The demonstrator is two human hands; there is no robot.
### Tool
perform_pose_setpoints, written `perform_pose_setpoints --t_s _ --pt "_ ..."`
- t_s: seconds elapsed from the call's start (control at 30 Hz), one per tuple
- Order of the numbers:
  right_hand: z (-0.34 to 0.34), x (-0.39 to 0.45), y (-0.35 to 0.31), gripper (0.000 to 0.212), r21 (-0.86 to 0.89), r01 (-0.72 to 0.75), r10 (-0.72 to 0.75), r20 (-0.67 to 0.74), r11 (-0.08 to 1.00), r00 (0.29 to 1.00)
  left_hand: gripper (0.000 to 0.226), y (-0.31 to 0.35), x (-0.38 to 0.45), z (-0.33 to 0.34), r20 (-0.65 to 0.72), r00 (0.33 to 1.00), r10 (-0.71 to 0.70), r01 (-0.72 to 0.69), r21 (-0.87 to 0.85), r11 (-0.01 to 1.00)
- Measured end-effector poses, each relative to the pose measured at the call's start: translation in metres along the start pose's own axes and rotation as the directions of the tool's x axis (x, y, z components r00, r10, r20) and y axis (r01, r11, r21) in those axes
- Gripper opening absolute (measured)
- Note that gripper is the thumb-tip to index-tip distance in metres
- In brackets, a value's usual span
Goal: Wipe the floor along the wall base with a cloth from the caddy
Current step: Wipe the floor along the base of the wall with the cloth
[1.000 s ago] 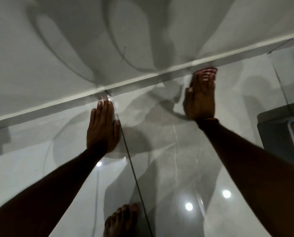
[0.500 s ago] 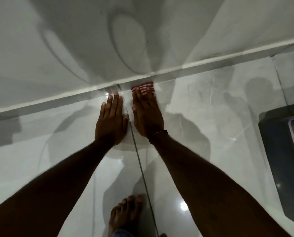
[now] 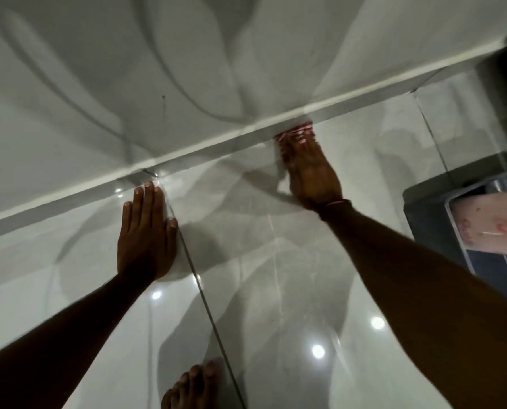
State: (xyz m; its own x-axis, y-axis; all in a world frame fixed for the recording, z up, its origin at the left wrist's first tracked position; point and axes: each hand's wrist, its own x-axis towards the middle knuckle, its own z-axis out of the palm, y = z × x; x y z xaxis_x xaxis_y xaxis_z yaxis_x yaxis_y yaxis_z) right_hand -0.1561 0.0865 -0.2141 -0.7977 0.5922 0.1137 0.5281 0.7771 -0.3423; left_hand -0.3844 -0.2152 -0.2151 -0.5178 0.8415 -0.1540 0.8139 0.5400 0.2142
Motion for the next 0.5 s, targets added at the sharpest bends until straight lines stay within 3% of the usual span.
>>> perform_pose_setpoints --t_s 0.2,0.33,0.5 --pt "-0.038 -0.003 0.081 0.048 -0.028 -0.162 0.160 -0.048 0.986 0.986 0.072 -0.001 0.000 0.004 -0.031 0.999 0.007 -0.007 -0.009 1.000" --pt "-0.052 -0.003 0.122 0.051 0.016 -0.327 0.326 -0.135 0.945 0.936 0.072 -0.002 0.000 0.003 -0.047 0.999 0.018 -0.018 -0.002 1.000" --pt "-0.059 0.011 0.156 0.056 -0.030 -0.404 0.394 -0.164 0.914 0.904 0.072 -0.001 0.000 0.006 -0.056 0.998 0.016 -0.014 0.026 1.000"
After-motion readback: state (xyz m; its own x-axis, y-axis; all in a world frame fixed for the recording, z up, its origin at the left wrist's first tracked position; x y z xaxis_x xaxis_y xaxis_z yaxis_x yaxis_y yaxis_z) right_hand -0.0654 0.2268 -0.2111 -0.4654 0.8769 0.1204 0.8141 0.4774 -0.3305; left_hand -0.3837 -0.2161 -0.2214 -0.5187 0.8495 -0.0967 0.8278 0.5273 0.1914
